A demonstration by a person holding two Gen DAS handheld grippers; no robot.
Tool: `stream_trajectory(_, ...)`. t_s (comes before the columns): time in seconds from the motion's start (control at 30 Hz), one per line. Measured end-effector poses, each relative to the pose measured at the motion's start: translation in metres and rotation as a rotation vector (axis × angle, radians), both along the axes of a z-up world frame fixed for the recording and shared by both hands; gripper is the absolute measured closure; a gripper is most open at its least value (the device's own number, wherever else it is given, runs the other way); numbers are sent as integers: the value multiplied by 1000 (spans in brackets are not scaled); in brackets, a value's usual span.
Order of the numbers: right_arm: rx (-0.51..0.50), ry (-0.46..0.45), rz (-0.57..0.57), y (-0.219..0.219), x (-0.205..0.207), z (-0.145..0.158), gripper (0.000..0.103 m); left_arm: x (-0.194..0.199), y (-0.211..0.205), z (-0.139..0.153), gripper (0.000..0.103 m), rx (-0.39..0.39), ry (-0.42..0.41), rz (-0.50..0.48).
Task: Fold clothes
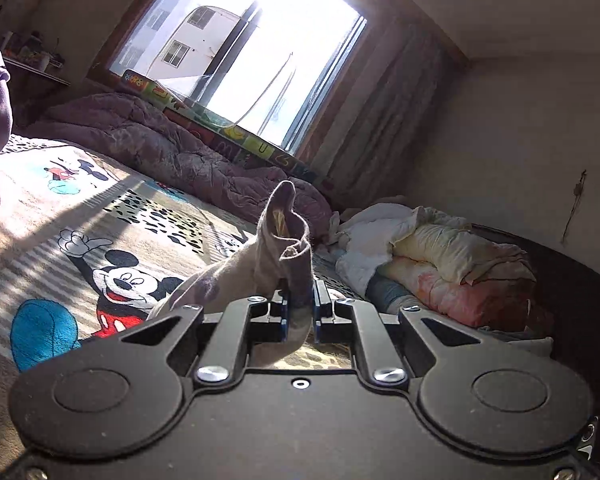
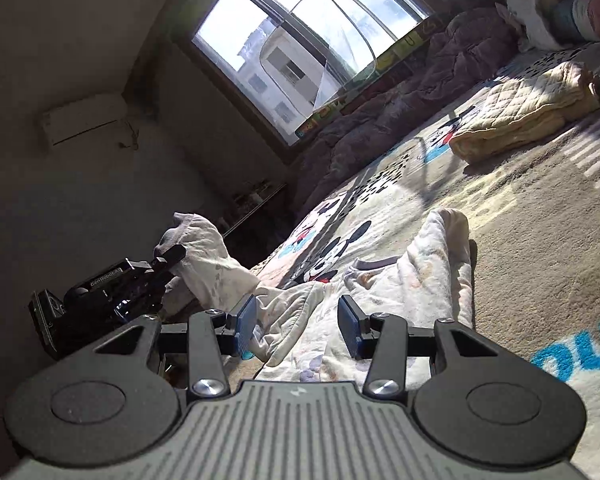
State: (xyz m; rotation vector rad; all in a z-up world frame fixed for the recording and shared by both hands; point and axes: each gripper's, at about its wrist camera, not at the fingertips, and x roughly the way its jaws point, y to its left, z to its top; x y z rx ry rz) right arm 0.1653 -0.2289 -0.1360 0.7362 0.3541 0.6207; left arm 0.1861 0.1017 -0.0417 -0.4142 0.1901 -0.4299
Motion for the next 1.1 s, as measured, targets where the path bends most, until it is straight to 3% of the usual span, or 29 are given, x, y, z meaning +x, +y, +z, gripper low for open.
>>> stream_trajectory(0.1,168,25,27,-10,14,-10,52,2,-46,-6,95,109,-5,-72)
stream_trajectory(0.23,358,28,42,-27,30,-20,38,6,-97,-18,95,302,-25,-148)
stream_trajectory(0.3,429,25,42,-36,34,-23,32,8,-115,-27,95,363,-33,-185)
stream_trajectory(0.4,460,46,39,-41,40,-28,24,9,-136,-38,95,438,-48,-219)
stream_trajectory(0.63,469,103,30,-43,57,-39,23,9,-152,-52,93,492,-29,-280)
stream_trajectory(0.77,485,161,1,-45,69,-53,25,0,-148,-47,79,493,-46,-344)
stream_trajectory(0.87,469,196,-19,-45,73,-58,36,-7,-127,-39,77,485,-54,-349)
stream_trajectory(0.97,334,199,-33,-37,74,-49,52,-9,-79,-35,77,446,-1,-271)
stream_trajectory(1.03,244,178,-30,-32,74,-41,79,-14,-45,-38,76,432,55,-210)
stream_trajectory(1.1,171,149,-25,-28,74,-33,92,-24,-11,-42,64,418,130,-132)
